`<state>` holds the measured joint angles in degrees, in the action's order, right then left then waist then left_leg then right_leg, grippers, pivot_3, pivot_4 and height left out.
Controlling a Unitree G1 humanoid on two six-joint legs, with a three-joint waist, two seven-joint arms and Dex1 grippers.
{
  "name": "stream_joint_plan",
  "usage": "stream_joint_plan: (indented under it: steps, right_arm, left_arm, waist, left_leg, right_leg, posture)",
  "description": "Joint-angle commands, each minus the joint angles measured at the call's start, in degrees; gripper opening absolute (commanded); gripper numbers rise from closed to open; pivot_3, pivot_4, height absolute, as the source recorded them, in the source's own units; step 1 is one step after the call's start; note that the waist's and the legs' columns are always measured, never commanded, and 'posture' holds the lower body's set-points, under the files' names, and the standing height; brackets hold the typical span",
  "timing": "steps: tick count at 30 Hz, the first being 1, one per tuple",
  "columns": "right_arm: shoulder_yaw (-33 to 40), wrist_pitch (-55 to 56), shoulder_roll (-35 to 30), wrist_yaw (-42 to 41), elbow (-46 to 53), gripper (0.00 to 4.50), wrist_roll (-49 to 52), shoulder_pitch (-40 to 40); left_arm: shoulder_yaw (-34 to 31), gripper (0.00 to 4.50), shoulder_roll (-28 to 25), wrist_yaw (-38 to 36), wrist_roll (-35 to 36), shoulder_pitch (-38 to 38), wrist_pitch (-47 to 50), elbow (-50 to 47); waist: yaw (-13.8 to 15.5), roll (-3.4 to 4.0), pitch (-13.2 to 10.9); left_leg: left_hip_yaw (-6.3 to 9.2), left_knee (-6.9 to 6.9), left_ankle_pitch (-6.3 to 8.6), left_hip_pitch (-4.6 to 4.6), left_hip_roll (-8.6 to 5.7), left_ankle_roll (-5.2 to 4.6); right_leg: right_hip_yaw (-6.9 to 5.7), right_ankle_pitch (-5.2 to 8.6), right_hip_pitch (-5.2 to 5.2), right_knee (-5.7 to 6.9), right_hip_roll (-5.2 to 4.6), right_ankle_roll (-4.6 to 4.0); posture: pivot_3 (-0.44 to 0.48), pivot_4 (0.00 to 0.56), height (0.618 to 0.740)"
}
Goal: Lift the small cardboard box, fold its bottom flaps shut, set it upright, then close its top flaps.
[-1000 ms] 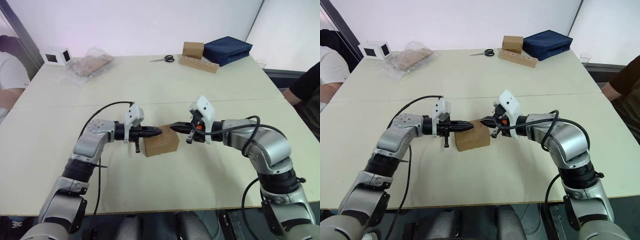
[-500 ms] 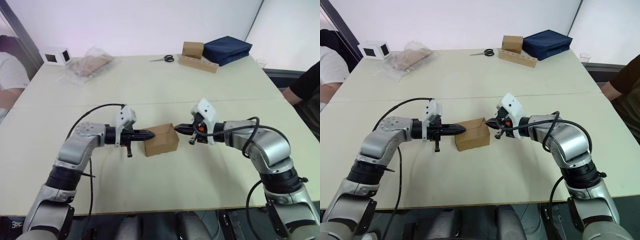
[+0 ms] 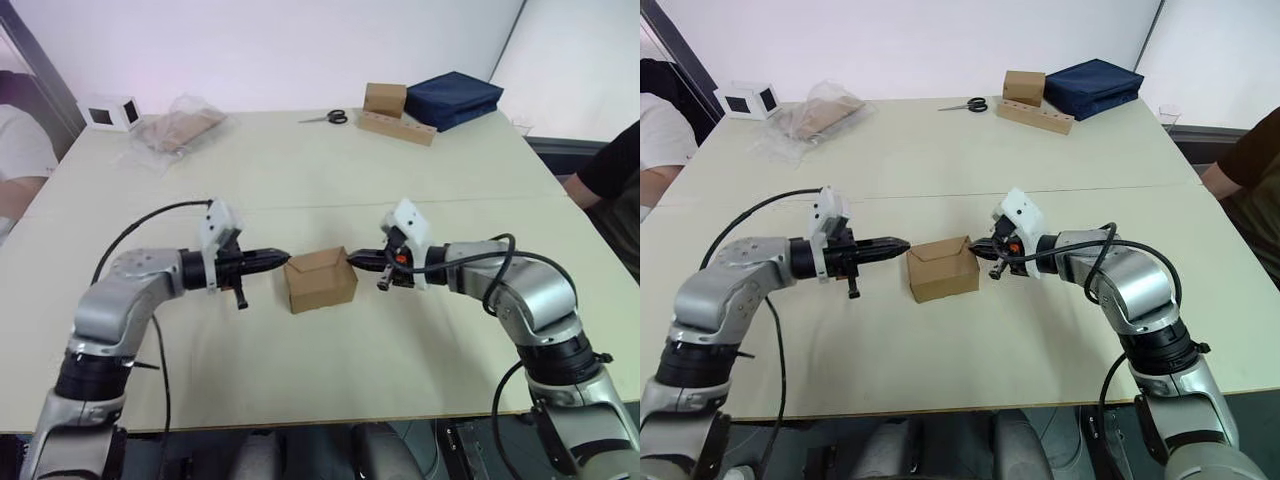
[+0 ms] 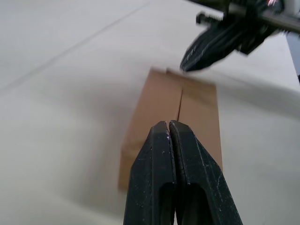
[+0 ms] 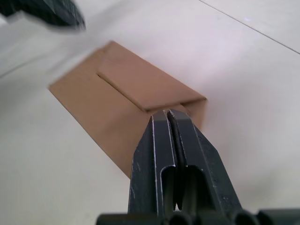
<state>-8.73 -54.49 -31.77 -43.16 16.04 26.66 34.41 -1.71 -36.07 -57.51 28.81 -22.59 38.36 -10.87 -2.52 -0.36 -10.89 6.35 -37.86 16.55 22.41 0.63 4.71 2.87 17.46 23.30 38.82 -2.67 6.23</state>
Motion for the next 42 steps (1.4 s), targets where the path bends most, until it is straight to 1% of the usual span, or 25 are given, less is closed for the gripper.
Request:
stream_joint_plan:
  steps: [1, 4, 8, 12, 16, 21, 24, 30, 34, 39, 42]
  right_arm:
    - [-1.7, 2.3, 2.6, 0.3, -0.9, 0.00, -0.6, 1.5]
    - [-3.9, 4.6, 3.7, 0.0, -4.0, 0.00, -2.8, 1.2]
    - [-7.8, 7.2, 2.6, -0.9, -7.3, 0.00, -6.8, 0.6]
    - [-8.7, 6.5, 2.3, -1.4, -7.3, 0.00, -7.5, 0.4]
    - [-7.1, 4.6, 2.7, -1.2, -5.3, 0.00, -6.1, 0.8]
    - [-2.0, 1.1, 3.6, -0.1, -2.4, 0.00, -2.7, 2.3]
    - [0.9, -0.9, 3.0, 0.7, 0.1, 0.00, -1.1, 3.1]
    - [5.4, -3.7, 0.0, 1.4, 4.0, 0.00, 1.2, 3.7]
    - [10.4, -4.9, -7.6, -1.6, 8.2, 0.00, 3.7, 1.4]
    - [14.7, -4.8, -15.8, -6.2, 11.0, 0.00, 6.9, -2.6]
    - [17.3, -4.8, -20.1, -9.3, 12.2, 0.00, 9.3, -5.2]
  left_arm:
    - [-1.3, 0.04, -0.9, 1.3, -0.6, 2.0, -2.0, -1.2]
    - [-0.1, 0.04, 0.1, 2.5, -1.7, 2.9, -3.6, -0.2]
    - [1.5, 0.04, 2.1, 4.3, -2.5, 2.8, -4.1, 0.7]
    - [3.9, 0.04, 5.5, 7.2, -6.2, 0.7, -7.7, 5.7]
    - [4.8, 0.04, 8.5, 8.1, -7.8, -2.4, -9.8, 9.8]
    - [5.1, 0.04, 9.8, 7.7, -9.1, -5.0, -11.7, 13.4]
    - [5.2, 0.04, 9.8, 7.1, -9.4, -5.8, -12.3, 14.2]
    - [3.9, 0.04, 6.9, 5.2, -8.7, -4.7, -11.2, 12.0]
    - [-0.7, 0.04, 1.1, 1.6, -2.1, -2.6, -5.1, 4.3]
    - [-6.2, 0.04, -4.2, 0.1, 7.3, -3.4, 4.4, -3.7]
    - [-8.1, 0.04, -7.0, -0.6, 10.5, -3.4, 7.0, -6.4]
  waist:
    - [0.0, 0.00, 0.0]
    - [0.3, 0.00, 0.0]
    - [0.2, -0.01, 0.0]
    - [0.2, 0.00, 0.0]
    - [0.6, -0.01, 0.0]
    - [0.8, -0.01, 0.0]
    - [0.8, -0.01, 0.0]
    - [0.4, -0.01, 0.0]
    - [0.1, 0.00, 0.0]
    - [0.2, -0.02, 0.0]
    - [0.2, -0.02, 0.0]
  left_leg:
    - [0.00, 0.00, 0.00, 0.00, 0.00, 0.00]
    - [0.00, -0.01, 0.00, 0.00, -0.01, 0.00]
    - [-0.02, -0.02, 0.00, 0.00, -0.02, 0.01]
    - [-0.01, -0.02, 0.00, -0.07, -0.02, 0.00]
    - [0.01, -0.04, 0.00, -0.08, -0.03, 0.01]
    - [0.01, -0.05, 0.00, -0.06, -0.03, 0.01]
    - [0.01, -0.04, 0.00, -0.02, -0.03, 0.01]
    - [0.02, -0.03, 0.00, -0.01, -0.03, 0.01]
    - [0.01, 0.01, 0.00, 0.06, -0.02, 0.00]
    - [0.00, 0.03, 0.01, 0.02, -0.01, -0.01]
    - [0.00, 0.03, 0.01, 0.03, -0.01, -0.02]
  right_leg:
    - [0.00, 0.00, 0.00, 0.00, 0.00, 0.00]
    - [-0.01, 0.00, -0.01, 0.00, -0.01, 0.00]
    - [-0.01, 0.00, -0.03, -0.02, -0.03, 0.00]
    - [-0.01, 0.00, -0.09, -0.02, -0.02, 0.00]
    - [-0.03, 0.00, -0.14, -0.02, -0.03, 0.00]
    - [-0.04, -0.01, -0.13, -0.04, -0.04, 0.00]
    - [-0.04, -0.01, -0.09, -0.05, -0.03, 0.00]
    - [-0.03, 0.00, -0.06, -0.05, -0.02, 0.00]
    - [-0.02, 0.00, 0.02, -0.09, -0.03, 0.00]
    - [-0.04, -0.01, -0.08, -0.18, -0.04, 0.00]
    - [-0.04, -0.01, -0.10, -0.22, -0.03, 0.01]
  posture:
    - [0.000, 0.150, 0.740]
    - [0.000, 0.150, 0.740]
    - [0.000, 0.150, 0.740]
    - [0.000, 0.150, 0.740]
    - [0.000, 0.150, 0.740]
    - [0.000, 0.150, 0.740]
    - [0.000, 0.150, 0.740]
    - [0.000, 0.150, 0.740]
    - [0.000, 0.150, 0.740]
    - [0.000, 0.150, 0.740]
    - [0.000, 0.150, 0.740]
